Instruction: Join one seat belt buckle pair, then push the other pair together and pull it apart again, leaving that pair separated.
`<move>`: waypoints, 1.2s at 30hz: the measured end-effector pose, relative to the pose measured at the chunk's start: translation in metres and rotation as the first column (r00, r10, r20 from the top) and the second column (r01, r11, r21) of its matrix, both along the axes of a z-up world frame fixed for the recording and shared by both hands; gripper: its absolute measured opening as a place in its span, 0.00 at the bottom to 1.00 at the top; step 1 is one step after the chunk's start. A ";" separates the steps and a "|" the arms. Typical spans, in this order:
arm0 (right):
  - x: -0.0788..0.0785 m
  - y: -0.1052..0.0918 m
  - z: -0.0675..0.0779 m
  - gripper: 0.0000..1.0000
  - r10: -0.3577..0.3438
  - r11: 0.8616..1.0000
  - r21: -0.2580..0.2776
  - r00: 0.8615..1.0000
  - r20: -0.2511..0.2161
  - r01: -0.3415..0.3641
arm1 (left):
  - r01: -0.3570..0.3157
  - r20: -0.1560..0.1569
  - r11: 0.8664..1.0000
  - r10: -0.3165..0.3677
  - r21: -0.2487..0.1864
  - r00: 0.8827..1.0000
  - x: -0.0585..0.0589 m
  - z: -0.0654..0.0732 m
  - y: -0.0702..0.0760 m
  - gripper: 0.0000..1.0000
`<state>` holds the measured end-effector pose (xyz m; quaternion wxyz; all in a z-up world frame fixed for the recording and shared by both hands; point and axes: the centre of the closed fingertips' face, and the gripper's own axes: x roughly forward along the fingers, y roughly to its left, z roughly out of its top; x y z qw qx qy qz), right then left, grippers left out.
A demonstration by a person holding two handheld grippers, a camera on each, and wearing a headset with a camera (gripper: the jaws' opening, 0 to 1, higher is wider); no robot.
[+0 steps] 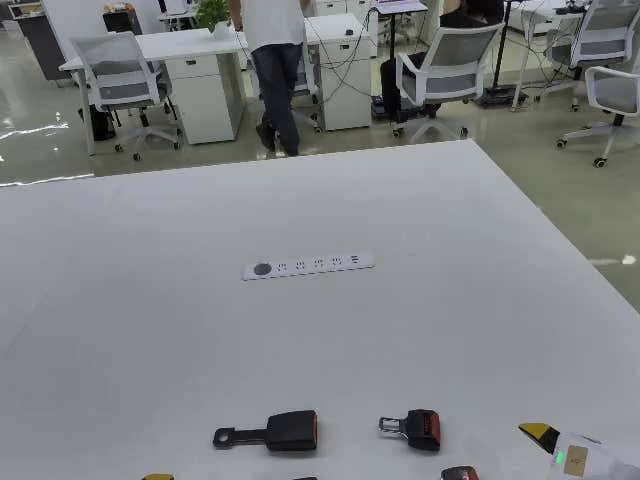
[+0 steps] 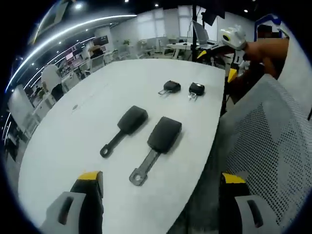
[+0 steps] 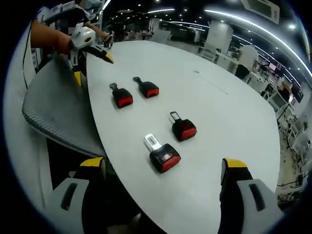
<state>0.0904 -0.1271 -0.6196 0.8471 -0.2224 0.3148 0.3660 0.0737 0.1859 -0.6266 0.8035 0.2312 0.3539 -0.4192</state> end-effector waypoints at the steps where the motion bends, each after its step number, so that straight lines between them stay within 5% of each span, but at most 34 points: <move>1: 0.002 0.001 0.001 1.00 -0.006 1.000 0.011 1.000 0.000 0.006 | -0.001 -0.001 1.000 0.001 0.001 1.000 0.000 0.000 0.000 1.00; 12: 0.006 0.017 -0.003 1.00 -0.014 0.999 0.047 1.000 -0.014 0.014 | 0.021 -0.023 0.999 -0.021 0.026 1.000 -0.005 -0.003 0.009 1.00; 18: 0.003 0.025 -0.001 0.99 -0.001 0.998 0.059 1.000 -0.013 0.001 | -0.003 0.000 1.000 0.003 0.017 1.000 0.002 0.000 0.009 1.00; 36: 0.006 0.011 0.004 1.00 -0.041 0.999 0.034 0.999 0.009 0.041 | 0.054 -0.001 0.998 -0.054 0.041 0.999 -0.003 -0.005 0.000 1.00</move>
